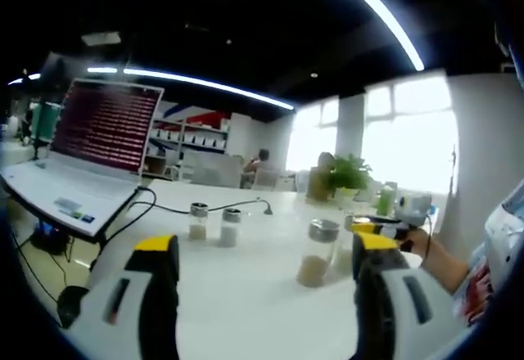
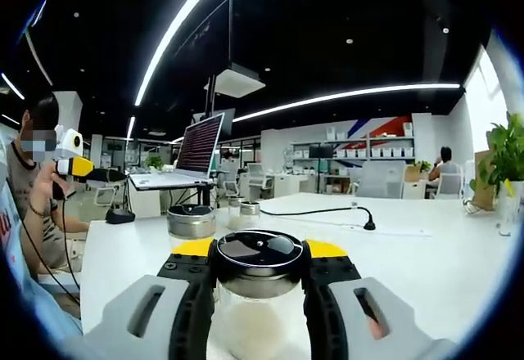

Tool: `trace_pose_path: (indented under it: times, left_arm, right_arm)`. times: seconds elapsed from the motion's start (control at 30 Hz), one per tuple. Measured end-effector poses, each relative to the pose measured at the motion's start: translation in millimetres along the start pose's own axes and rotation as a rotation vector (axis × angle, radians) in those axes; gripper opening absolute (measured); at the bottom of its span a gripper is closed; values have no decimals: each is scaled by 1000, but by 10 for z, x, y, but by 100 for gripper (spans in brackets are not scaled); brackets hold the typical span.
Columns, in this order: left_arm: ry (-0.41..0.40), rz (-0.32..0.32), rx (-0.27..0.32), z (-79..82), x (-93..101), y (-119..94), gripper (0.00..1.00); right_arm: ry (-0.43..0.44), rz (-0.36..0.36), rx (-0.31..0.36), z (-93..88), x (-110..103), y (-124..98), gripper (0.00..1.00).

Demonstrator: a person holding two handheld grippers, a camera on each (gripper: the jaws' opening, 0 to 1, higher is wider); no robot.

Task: Rotate the seasoning bottle until the label or dispensing opening points toward the visible target arrow and the bottle remains upright within the marked orientation range

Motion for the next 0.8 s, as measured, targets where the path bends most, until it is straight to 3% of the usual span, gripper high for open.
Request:
trace_pose_path:
  times: [0.53, 0.63, 0.8]
  left_arm:
    - [-2, 12, 11, 25, -14, -82, 92]
    - [3, 18, 11, 26, -22, -85, 92]
    - [16, 37, -1, 12, -53, -71, 92]
  right_arm:
    - [-21, -83, 9, -20, -51, -36, 40]
    - [-44, -133, -20, -7, -72, -26, 40]
    - [-45, -172, -14, -13, -85, -21, 40]
Point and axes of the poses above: the point that each gripper's makers call its tool centre point, and the gripper's own axes: y roughly forward along the fingers, x roughly to its right, z roughly out of its top, the point moved 7 cm from there along -y, roughly backward along the fingers, and after that the axes turned 12 degrees about x, right-handed, at the moved point
